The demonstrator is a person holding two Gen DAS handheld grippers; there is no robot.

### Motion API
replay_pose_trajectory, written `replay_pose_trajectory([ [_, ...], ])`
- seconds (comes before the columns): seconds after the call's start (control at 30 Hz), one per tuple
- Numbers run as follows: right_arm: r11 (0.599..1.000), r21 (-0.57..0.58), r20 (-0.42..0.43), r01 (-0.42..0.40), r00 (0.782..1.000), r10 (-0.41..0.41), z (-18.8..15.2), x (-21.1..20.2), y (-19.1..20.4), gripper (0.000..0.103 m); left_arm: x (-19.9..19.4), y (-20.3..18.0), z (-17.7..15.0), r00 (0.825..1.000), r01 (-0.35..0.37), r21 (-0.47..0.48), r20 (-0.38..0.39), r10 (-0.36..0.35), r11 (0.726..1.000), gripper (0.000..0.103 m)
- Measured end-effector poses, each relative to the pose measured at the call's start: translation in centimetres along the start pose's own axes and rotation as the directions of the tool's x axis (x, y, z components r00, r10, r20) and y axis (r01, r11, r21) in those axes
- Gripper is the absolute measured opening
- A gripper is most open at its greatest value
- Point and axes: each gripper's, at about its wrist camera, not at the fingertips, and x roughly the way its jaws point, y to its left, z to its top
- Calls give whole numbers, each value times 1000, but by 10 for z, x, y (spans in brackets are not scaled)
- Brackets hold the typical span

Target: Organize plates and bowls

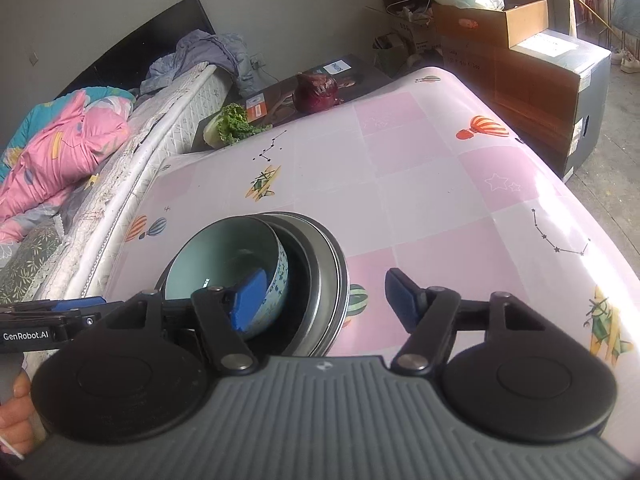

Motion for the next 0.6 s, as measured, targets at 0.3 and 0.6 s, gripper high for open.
replay_pose_trajectory([
  [0.3, 966, -216, 135, 143, 984, -115, -40, -66, 51, 102, -44, 3, -19, 995, -90, 45, 56, 88, 995, 103],
  [0.6, 963, -222, 92, 155, 986, -137, -67, -75, 81, 102, -47, -3, -35, 978, -202, 24, 48, 201, 979, 103],
])
